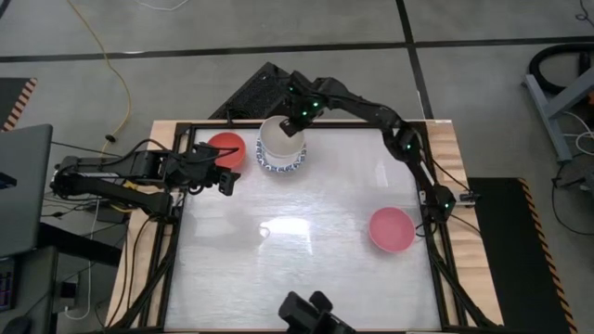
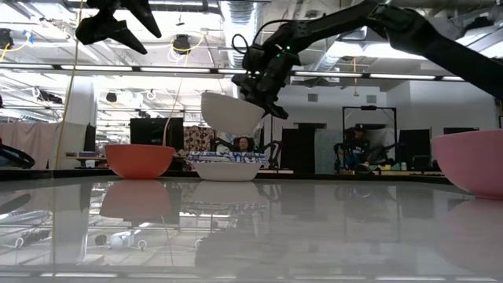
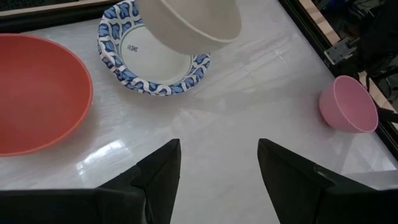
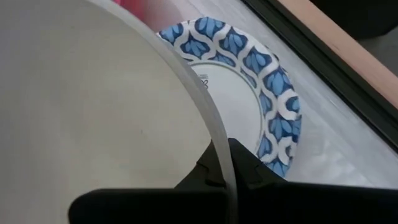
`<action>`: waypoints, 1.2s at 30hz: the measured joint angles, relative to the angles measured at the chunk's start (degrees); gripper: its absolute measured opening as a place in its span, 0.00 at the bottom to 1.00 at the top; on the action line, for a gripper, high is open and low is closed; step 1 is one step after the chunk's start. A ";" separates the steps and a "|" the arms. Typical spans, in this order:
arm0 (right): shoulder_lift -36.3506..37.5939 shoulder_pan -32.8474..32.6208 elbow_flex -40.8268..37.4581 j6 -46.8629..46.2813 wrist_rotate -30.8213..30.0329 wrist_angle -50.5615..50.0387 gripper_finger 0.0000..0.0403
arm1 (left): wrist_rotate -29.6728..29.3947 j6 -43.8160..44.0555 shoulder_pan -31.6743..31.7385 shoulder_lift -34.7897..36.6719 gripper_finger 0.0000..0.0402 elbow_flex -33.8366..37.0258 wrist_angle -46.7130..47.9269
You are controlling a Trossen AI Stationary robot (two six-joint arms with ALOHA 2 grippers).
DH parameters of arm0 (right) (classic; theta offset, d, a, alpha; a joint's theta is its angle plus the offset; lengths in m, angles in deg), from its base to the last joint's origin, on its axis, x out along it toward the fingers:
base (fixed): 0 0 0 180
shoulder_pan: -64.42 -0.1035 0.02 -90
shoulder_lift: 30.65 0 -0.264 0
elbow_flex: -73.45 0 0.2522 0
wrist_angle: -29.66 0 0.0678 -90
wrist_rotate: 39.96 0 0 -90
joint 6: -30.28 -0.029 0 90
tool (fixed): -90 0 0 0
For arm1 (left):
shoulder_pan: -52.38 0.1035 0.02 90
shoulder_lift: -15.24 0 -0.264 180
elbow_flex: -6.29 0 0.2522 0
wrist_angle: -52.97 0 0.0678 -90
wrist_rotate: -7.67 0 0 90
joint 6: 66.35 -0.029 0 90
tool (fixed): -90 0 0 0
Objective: Nest bowls inside each other
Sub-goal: Stack the white bowl on top of the blue patterned bowl
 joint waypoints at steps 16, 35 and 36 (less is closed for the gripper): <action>-0.72 -0.17 0.07 0.85 -1.71 2.31 0.02 | 0.07 0.00 -0.02 0.02 0.51 0.00 0.00; -4.84 -1.03 0.05 0.58 -3.11 3.72 0.02 | 0.20 -0.06 -0.04 0.00 0.51 0.00 0.22; -4.83 -0.94 0.05 0.58 -3.11 3.63 0.02 | 0.20 -0.21 -0.04 0.00 0.51 0.00 0.24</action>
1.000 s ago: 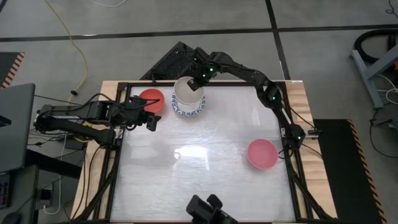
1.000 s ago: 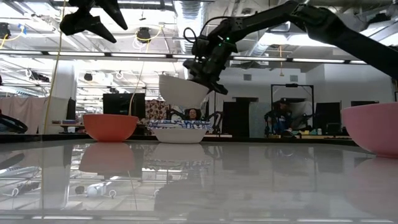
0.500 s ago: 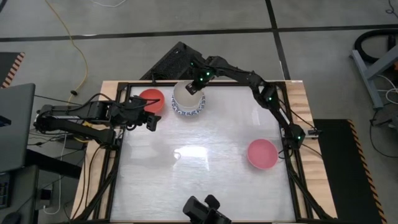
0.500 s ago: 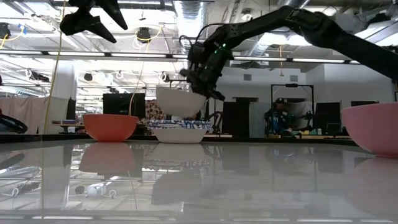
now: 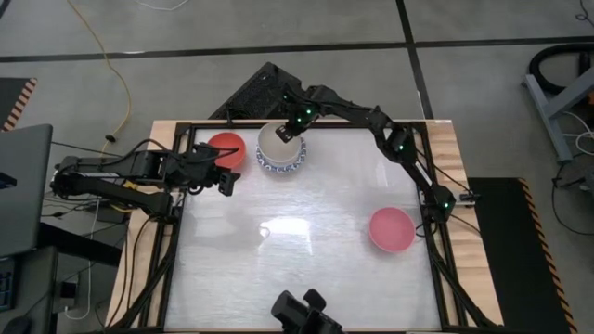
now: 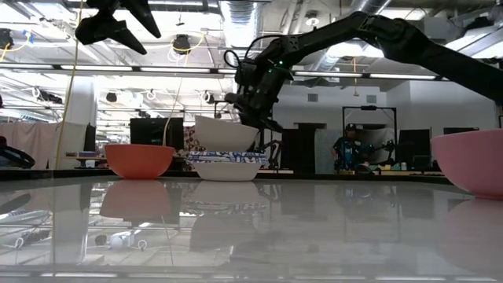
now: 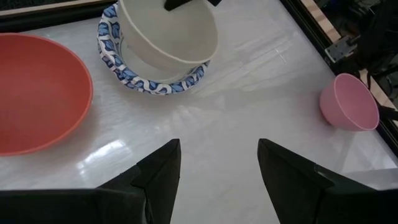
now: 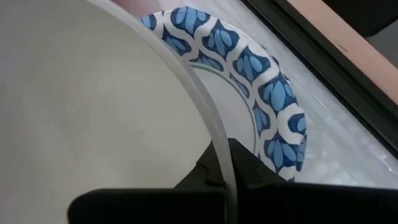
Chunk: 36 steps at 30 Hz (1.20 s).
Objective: Nest bowls inside each other
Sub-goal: Stack the white bowl on top of the blue patterned bowl
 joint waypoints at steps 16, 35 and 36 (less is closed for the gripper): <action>-1.79 0.58 -0.94 -1.26 0.08 2.43 0.02 | -0.38 -0.18 0.00 0.00 0.51 0.00 0.09; -4.31 0.16 -0.85 -2.71 0.24 2.22 0.03 | -0.37 -0.22 0.00 0.00 0.51 0.00 0.17; -4.31 0.16 -0.85 -2.71 0.24 2.19 0.03 | -0.37 -0.22 0.00 0.00 0.51 0.00 0.17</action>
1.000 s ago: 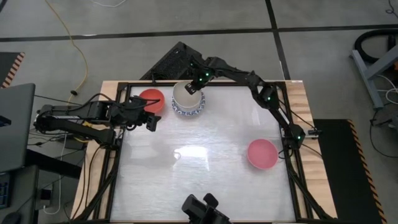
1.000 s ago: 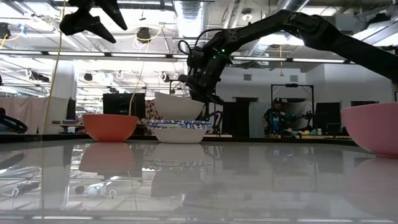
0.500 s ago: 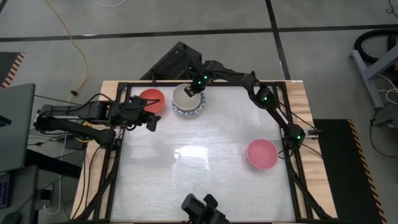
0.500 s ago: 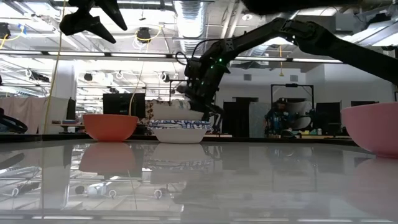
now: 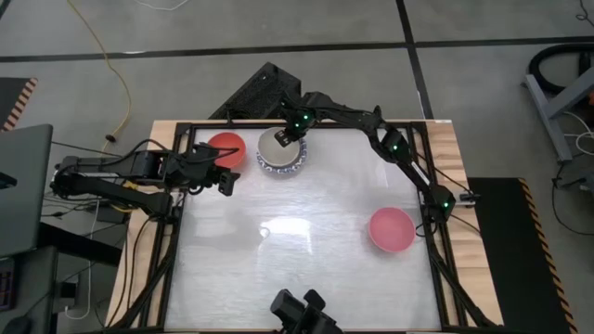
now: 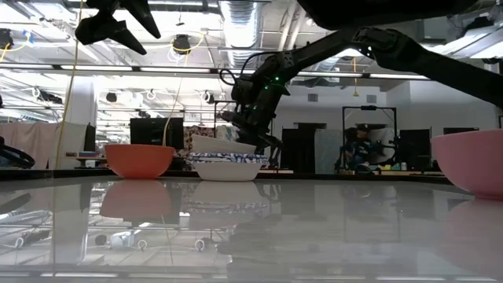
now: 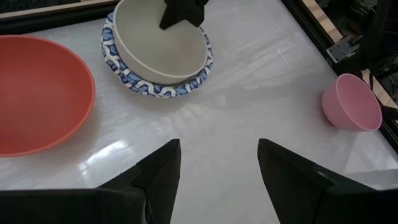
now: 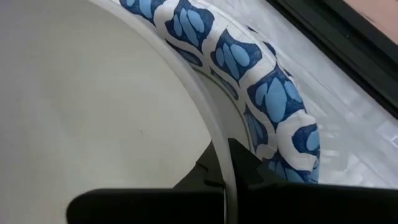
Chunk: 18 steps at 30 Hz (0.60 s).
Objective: Nest bowls inside each other
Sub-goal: Stack the white bowl on top of the blue patterned bowl
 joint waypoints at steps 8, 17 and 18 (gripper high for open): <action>0.00 0.00 0.00 0.58 -0.21 -1.58 0.03 | -0.07 0.00 0.00 0.00 0.51 0.00 0.00; 0.25 -0.07 1.31 1.80 -2.58 -3.10 0.03 | -0.26 0.00 0.00 0.00 0.51 0.00 0.00; 0.36 -0.27 1.31 2.01 -3.30 -2.86 0.03 | -0.26 0.00 0.00 0.00 0.51 0.00 0.00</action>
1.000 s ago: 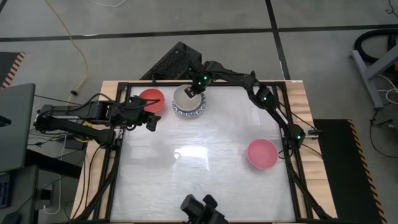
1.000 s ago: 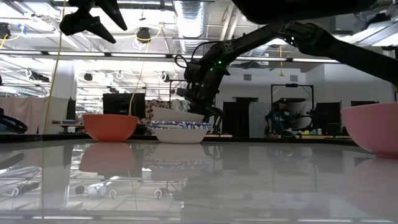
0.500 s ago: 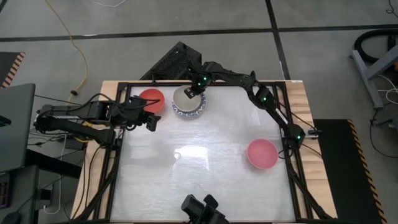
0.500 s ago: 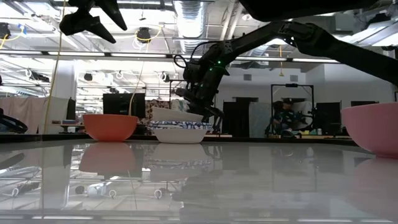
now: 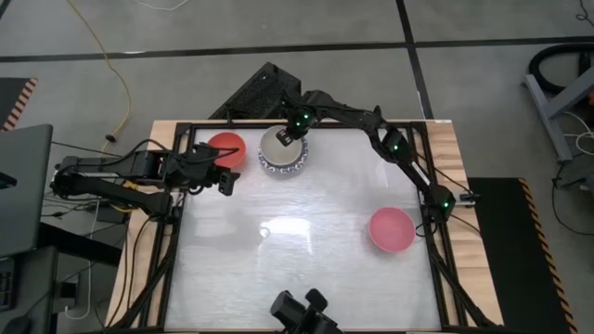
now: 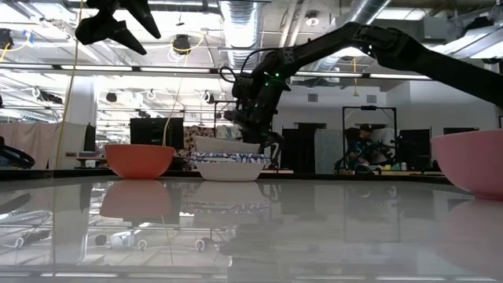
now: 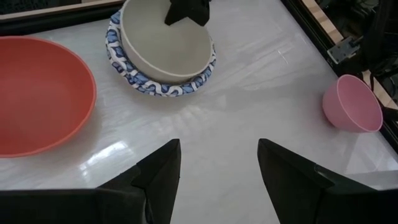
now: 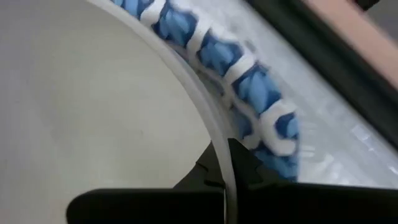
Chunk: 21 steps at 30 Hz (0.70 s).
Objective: Nest bowls inside each other
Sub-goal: Stack the white bowl on top of the blue patterned bowl
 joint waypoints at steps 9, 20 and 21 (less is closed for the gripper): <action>0.53 0.49 0.00 0.40 -1.53 -2.05 0.03 | -0.24 0.00 -0.02 0.00 0.51 0.00 0.11; 0.40 0.25 0.00 1.02 -2.53 -1.17 0.03 | -0.44 0.00 -0.02 0.00 0.51 0.00 0.15; 0.40 0.27 0.00 1.03 -2.53 -1.18 0.03 | -0.44 0.00 -0.02 0.00 0.51 0.00 0.15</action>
